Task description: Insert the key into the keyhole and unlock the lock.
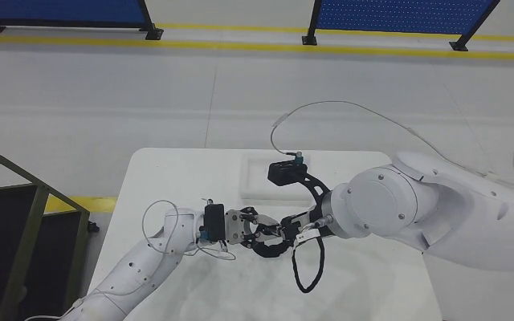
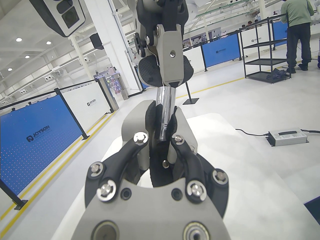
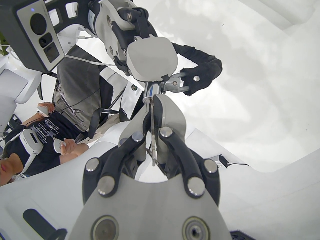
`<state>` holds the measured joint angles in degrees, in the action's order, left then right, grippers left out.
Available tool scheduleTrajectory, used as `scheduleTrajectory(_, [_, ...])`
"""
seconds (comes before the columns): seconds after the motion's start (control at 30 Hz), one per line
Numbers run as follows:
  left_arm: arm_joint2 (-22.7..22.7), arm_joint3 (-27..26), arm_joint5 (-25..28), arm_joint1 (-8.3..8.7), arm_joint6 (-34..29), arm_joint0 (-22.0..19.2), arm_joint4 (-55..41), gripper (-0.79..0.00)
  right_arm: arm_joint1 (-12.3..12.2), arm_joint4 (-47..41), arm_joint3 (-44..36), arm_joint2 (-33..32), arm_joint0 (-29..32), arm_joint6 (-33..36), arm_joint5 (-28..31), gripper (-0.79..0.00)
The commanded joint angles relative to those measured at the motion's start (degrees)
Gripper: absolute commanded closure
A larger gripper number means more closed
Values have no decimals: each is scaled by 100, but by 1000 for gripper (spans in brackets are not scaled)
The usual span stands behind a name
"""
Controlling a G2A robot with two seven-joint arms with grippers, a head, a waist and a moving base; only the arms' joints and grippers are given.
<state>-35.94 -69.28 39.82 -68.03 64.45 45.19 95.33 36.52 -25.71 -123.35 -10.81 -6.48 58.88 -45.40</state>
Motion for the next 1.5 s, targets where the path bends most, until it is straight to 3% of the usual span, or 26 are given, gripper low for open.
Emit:
scheduleTrajectory(0.0, [0,-3,3,-2,-3,1,-2,0,11,-2,-4,10,-11,8,8,0])
scheduleTrajectory(0.23, [-17,22,5,-9,-5,16,-33,0,61,-32,27,30,-41,6,6,-3])
scheduleTrajectory(0.27, [-19,22,6,-9,-6,17,-33,0,66,-36,33,28,-41,4,4,-209])
scheduleTrajectory(0.3, [-21,27,10,-10,-10,20,-41,0,71,-35,39,30,-39,3,3,-262])
scheduleTrajectory(0.37, [-18,36,20,-13,-19,23,-43,0,81,-37,55,33,-32,7,7,-265])
scheduleTrajectory(0.57, [6,100,82,-31,-82,29,-125,0,105,-36,149,-24,16,-18,4,-163])
scheduleTrajectory(0.8, [-31,358,147,-73,-147,56,-466,0,120,-35,484,-128,225,-194,289,-212])
scheduleTrajectory(0.97, [-186,621,64,-77,-234,38,-607,0,107,43,723,-170,457,-354,607,-175])
scheduleTrajectory(1.23, [-521,667,50,38,-195,144,-534,0,39,433,848,-106,757,-79,794,-240])
scheduleTrajectory(1.33, [-675,631,96,114,-152,254,-474,0,-12,692,812,-38,847,162,801,-169])
scheduleTrajectory(1.4, [-795,581,107,172,-114,354,-455,0,-49,849,801,23,931,319,808,0])
scheduleTrajectory(1.47, [-916,491,109,232,-109,461,-446,0,-82,963,771,76,1032,422,853,0])
